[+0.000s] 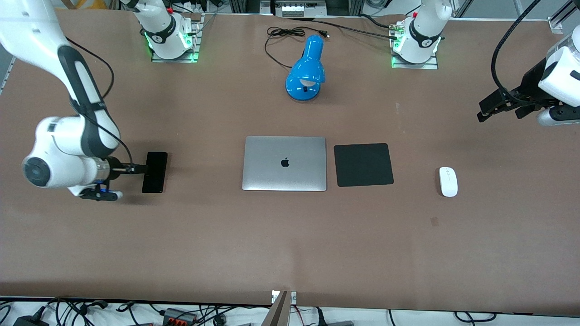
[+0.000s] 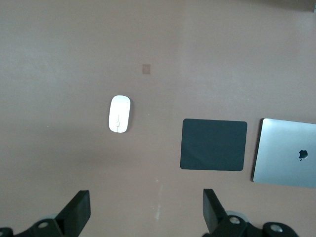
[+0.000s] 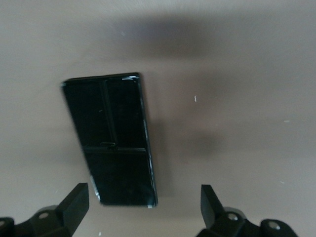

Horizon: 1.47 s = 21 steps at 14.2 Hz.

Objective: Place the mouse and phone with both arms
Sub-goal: 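Grasp the black phone with the right gripper while the left gripper reaches the mouse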

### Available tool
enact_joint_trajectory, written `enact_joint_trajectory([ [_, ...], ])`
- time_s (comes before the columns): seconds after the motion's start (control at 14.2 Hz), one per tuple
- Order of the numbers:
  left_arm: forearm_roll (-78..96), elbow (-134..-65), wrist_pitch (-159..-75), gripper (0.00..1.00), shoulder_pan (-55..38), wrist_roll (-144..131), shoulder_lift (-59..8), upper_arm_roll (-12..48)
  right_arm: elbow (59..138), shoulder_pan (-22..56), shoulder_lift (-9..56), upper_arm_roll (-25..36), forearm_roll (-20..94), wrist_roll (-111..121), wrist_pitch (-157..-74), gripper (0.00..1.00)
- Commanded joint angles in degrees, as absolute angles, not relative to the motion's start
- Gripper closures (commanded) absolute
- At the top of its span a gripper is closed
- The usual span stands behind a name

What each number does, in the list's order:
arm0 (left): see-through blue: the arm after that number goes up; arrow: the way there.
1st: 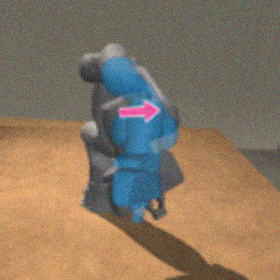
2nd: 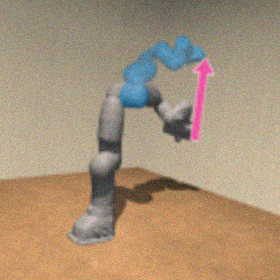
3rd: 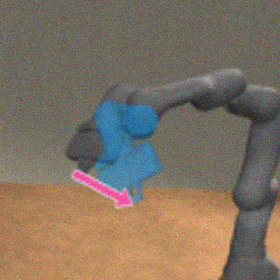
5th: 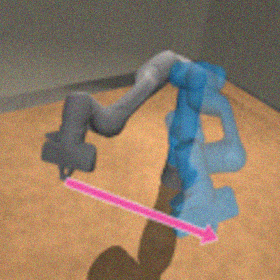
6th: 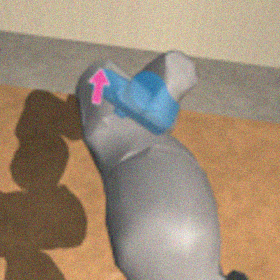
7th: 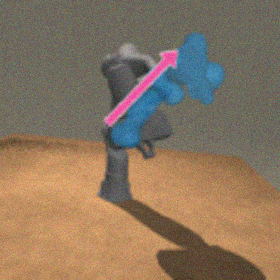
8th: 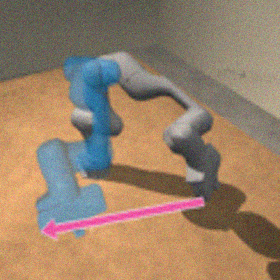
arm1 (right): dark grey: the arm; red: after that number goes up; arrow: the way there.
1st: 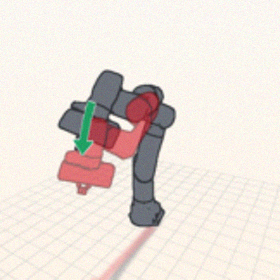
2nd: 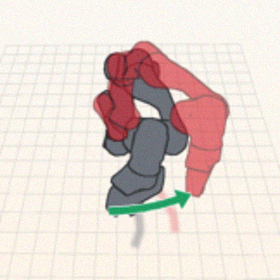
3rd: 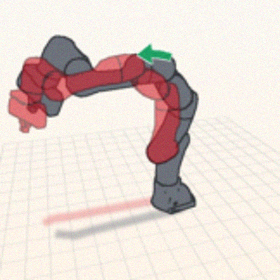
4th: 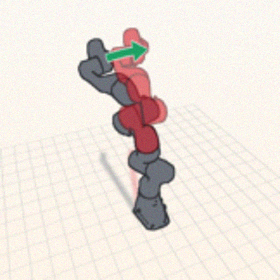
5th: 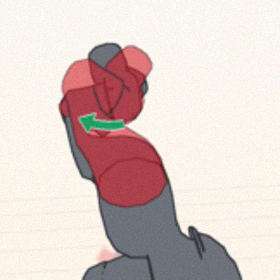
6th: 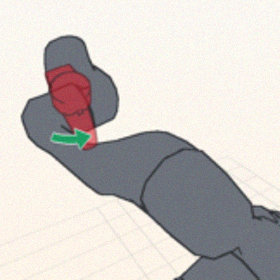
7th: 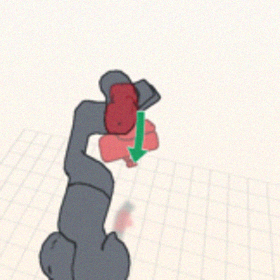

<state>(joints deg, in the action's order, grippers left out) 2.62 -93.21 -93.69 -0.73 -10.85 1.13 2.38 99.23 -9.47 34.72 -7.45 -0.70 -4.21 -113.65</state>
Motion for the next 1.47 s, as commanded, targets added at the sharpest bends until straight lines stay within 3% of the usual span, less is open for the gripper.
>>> enact_joint_trajectory([
  [0.0,3.5,-91.3,-91.8,0.0,-0.6,-11.4,0.3,2.5,100.2,-5.9,34.8,-7.9,-1.8,-12.2,-114.4,0.0],
  [0.21,3.3,-91.1,-89.8,0.0,-0.7,-11.3,0.2,2.5,100.2,-3.5,37.9,-7.8,-3.6,-15.2,-119.6,0.0],
  [0.77,4.0,-90.8,-89.7,0.0,-0.7,-11.6,-3.6,2.5,100.9,-5.0,38.3,-7.8,-6.4,-11.7,-120.3,0.0],
  [1.05,3.4,-90.6,-82.5,0.0,-0.1,-12.2,-8.9,2.2,102.6,-4.9,38.6,-7.8,-6.3,-11.8,-122.8,0.0],
  [1.26,3.4,-90.5,-82.8,0.0,1.0,-12.1,-14.2,1.5,103.3,-5.0,38.6,-7.8,-6.3,-11.8,-123.7,0.0],
  [1.33,2.9,-90.4,-84.1,0.0,1.7,-12.1,-16.3,1.4,103.3,-5.0,38.4,-7.8,-6.3,-11.6,-123.6,0.08],
  [1.4,-0.7,-89.7,-89.0,0.0,1.8,-11.9,-19.0,1.4,103.2,-4.7,38.0,-7.9,-6.3,-11.6,-123.3,0.58],
])
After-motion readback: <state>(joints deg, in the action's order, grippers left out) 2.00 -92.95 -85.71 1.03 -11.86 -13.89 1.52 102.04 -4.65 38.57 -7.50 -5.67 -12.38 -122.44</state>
